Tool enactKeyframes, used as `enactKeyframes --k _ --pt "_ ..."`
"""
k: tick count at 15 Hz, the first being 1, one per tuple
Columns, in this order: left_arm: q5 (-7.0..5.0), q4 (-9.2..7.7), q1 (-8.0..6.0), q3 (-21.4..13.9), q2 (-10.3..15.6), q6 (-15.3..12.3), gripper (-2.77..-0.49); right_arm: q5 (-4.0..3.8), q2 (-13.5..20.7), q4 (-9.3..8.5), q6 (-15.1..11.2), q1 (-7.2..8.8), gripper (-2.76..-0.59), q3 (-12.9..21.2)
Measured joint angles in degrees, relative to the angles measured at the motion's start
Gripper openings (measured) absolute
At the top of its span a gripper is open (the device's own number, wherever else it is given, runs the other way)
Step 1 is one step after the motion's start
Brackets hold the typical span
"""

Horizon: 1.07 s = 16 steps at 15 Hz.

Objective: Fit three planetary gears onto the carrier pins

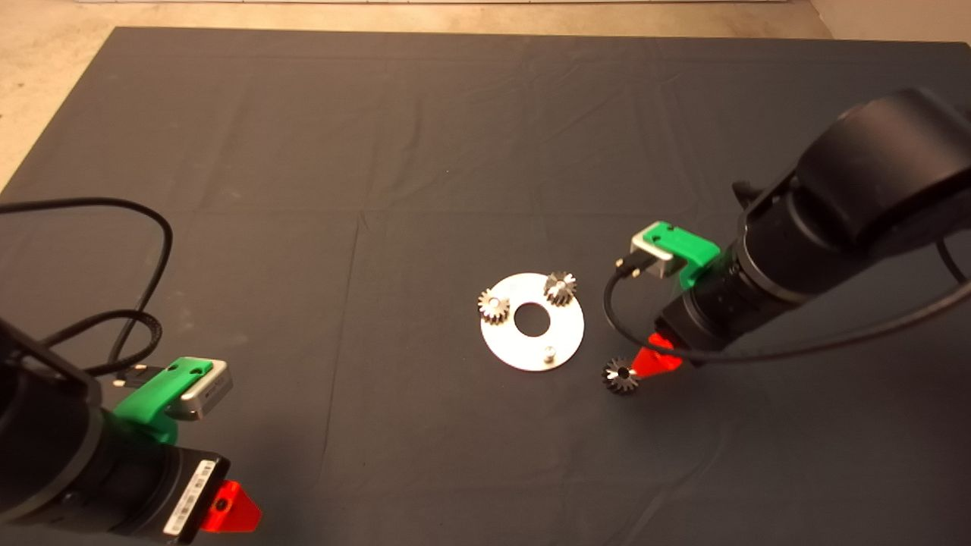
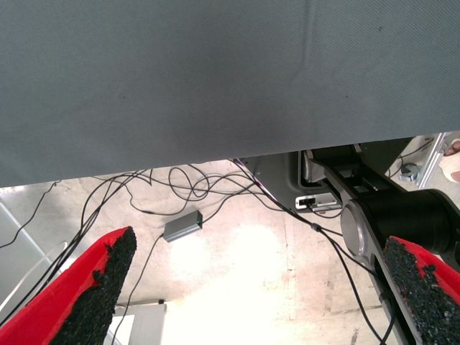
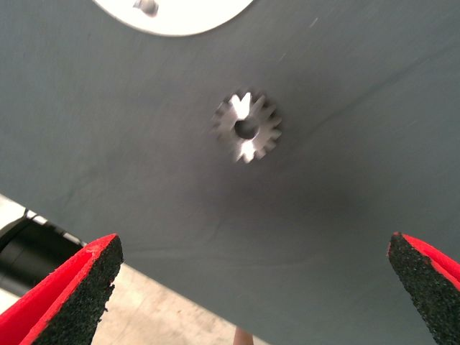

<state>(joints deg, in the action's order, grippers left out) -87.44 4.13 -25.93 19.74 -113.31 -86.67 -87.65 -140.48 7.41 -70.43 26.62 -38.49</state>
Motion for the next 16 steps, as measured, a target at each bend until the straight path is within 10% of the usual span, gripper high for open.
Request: enactKeyframes --k 5,9,16 --pt "0.01 -1.99 -0.5 0.0 -0.17 -0.44 -0.78 -0.16 4.82 0.93 -4.63 -2.29 -0.61 7.82" --pt "-0.01 -2.73 -1.3 0.0 -0.17 -0.4 -0.78 -0.23 9.02 10.0 -6.14 -3.53 -0.61 12.13" --pt "0.01 -2.88 -1.96 0.0 -0.26 -0.4 -0.78 -0.17 9.53 12.63 2.56 -4.02 -0.61 13.61"
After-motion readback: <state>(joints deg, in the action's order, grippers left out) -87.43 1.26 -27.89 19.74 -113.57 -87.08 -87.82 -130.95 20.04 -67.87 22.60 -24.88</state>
